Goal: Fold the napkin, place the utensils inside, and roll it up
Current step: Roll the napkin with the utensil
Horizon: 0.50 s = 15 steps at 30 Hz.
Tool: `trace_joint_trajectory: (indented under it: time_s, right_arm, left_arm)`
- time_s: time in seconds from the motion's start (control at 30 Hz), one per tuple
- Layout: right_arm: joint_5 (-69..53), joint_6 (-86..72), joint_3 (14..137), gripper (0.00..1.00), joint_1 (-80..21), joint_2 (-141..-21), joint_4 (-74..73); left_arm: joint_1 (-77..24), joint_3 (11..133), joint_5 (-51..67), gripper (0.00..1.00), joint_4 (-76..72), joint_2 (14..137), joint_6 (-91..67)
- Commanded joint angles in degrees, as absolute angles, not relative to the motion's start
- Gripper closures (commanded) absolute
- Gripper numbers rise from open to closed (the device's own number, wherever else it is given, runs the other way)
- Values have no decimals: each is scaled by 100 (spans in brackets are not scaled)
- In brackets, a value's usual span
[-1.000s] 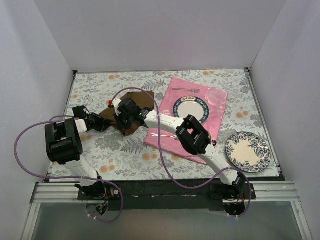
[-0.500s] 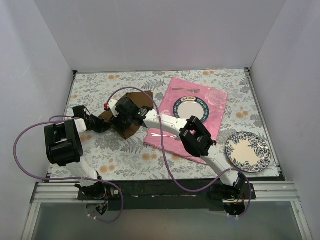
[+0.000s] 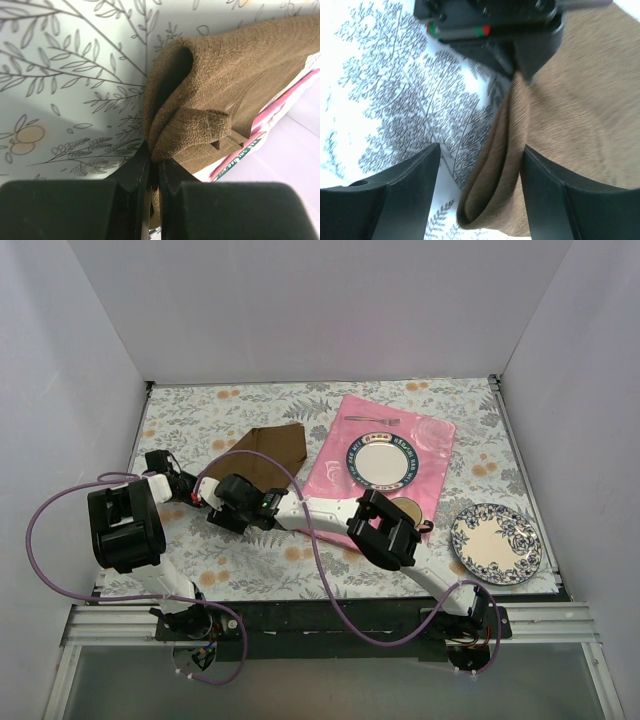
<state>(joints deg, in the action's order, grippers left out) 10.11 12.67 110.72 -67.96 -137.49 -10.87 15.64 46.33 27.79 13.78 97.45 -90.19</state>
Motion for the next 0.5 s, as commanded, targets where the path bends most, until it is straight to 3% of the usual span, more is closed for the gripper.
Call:
trace_joint_trajectory:
  time_s: [0.0,0.13,0.27,0.3,0.47]
  right_arm:
    - [1801,1687,10881,30,-6882,-13561,-352]
    - [2153,1749,10749,35,-6943,-13649,-71]
    - [2521,1801,10627,45,-6996,-13746,193]
    - [2592,1819,10574,51,-7005,-13755,298]
    - [2830,1890,10398,62,-7066,-13773,597]
  left_arm:
    - [1547,4720,2637,100,1837,9554,-8965]
    - [1547,4755,2593,100,1916,9536,-8956]
    - [1547,4755,2601,100,1934,9536,-8991]
    - [1547,4755,2593,100,1942,9527,-8983]
    - [1547,4755,2549,100,1951,9510,-8991]
